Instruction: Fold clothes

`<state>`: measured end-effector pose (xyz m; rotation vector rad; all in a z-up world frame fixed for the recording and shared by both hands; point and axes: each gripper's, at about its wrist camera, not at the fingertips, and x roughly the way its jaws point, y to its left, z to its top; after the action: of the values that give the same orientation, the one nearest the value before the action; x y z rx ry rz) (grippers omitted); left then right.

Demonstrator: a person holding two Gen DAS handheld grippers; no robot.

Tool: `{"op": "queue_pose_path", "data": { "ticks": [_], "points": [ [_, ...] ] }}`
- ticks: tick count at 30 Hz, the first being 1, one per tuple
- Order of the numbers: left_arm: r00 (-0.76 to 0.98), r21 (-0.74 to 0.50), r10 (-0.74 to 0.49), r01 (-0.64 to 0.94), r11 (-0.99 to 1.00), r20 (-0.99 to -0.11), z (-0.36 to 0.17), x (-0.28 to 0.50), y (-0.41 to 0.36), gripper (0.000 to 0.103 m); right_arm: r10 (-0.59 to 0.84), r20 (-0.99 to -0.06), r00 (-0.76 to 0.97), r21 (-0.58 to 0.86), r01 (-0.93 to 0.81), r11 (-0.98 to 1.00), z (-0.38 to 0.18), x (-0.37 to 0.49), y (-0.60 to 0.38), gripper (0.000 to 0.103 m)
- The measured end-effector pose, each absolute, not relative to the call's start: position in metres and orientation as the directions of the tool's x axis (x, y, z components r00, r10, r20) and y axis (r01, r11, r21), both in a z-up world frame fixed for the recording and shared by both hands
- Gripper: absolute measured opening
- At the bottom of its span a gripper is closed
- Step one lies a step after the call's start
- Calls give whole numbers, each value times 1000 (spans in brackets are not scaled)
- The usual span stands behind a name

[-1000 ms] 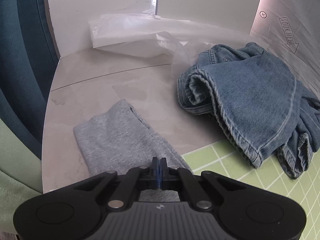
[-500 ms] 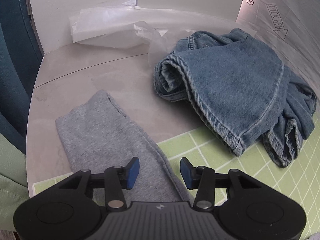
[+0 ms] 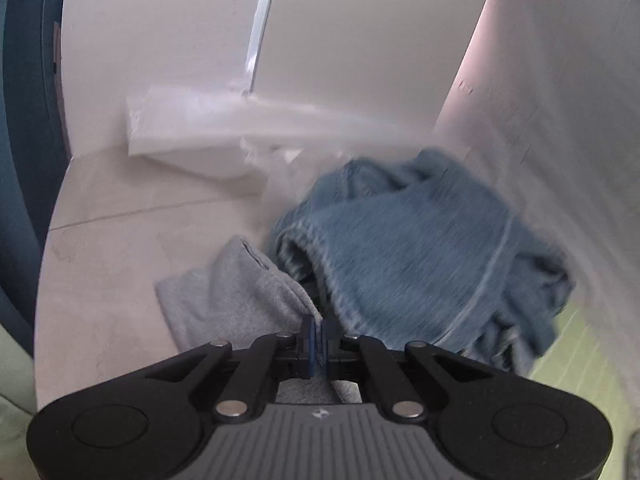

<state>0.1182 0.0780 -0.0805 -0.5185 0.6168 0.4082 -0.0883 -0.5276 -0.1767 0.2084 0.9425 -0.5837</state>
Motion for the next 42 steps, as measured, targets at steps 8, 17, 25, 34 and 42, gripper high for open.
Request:
{"op": "queue_pose_path", "data": {
  "ticks": [8,17,25,34,42],
  "points": [
    [756,-454,248,-584,673,-606,-91,38,86,3,-380,-808,451,-67,569,819,-177,-91,-527,103],
    [619,-375,243,-694,615,-747,-121,8,108,16,-379,-807,453,-80,553,829,-177,-88,-527,103],
    [621,-238,270,-611,755,-736,-114,57,117,54,-385,-808,446,-93,549,830,-175,-86,-525,103],
    [552,-55,287,-521,852,-782,-141,106,113,46,-400,-813,423,-126,542,831,-173,-85,-521,103],
    [556,-76,407,-651,755,-725,-124,89,134,4,-403,-815,416,-123,555,823,-174,-88,-519,103]
  ]
}}
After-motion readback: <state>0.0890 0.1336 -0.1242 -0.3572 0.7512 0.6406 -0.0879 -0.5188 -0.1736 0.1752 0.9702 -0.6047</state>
